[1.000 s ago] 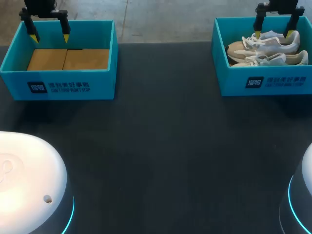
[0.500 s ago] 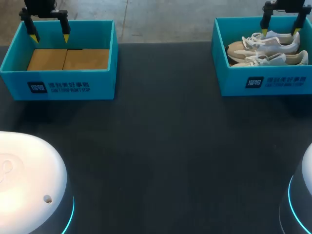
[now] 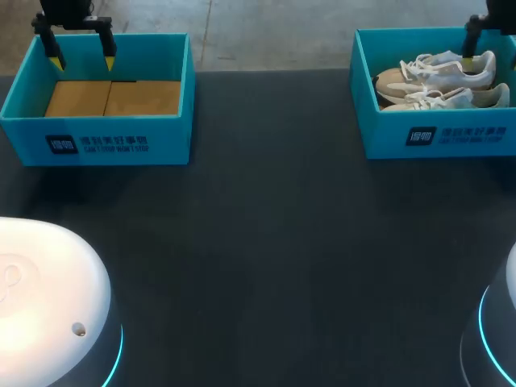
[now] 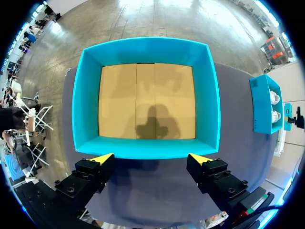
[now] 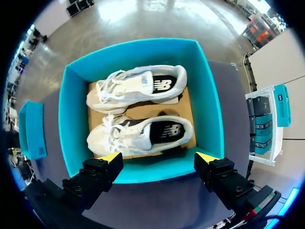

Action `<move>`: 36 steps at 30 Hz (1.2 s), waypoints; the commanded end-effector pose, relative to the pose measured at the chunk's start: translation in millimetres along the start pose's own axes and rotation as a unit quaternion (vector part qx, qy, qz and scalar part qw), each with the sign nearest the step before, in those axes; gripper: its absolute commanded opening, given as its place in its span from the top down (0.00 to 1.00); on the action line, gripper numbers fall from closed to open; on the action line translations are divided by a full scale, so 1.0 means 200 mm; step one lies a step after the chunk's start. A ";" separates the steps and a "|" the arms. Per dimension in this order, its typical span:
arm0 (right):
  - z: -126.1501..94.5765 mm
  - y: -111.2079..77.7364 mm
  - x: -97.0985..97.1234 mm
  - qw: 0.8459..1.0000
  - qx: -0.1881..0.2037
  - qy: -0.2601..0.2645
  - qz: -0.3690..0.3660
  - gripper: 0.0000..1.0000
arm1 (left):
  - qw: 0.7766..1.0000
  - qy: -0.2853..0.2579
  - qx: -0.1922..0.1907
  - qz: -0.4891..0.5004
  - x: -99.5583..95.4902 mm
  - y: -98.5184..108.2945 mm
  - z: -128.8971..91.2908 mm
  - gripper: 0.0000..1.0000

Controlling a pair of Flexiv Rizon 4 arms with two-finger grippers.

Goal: Take the shoe out of the shoebox, open the shoe tongue, remove and reinsert the insole, then place the shoe into the shoebox

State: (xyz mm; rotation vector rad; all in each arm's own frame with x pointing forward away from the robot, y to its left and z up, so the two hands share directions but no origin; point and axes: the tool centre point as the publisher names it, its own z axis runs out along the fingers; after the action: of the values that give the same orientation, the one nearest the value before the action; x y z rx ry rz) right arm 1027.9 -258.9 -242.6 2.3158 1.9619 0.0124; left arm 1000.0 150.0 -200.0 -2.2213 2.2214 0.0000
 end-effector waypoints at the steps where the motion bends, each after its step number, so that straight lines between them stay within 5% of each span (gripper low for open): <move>1: 0.07 0.03 -0.04 1.000 0.003 0.000 0.006 0.00 | 1.000 0.000 0.000 0.000 0.00 0.00 0.00 0.00; 13: 0.27 0.11 -0.14 1.000 0.002 -0.006 0.017 0.00 | 1.000 0.000 0.000 0.000 0.00 0.00 0.00 0.00; 36: 0.55 0.11 -0.26 1.000 0.016 -0.011 -0.017 0.00 | 1.000 0.000 0.000 0.000 0.00 0.00 0.00 0.00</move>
State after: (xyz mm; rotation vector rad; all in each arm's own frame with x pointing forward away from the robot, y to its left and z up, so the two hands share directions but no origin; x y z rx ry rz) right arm 1045.4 -321.4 -341.0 2.2919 2.0011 -0.0510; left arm 1000.0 149.9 -200.0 -2.2212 2.2215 0.0001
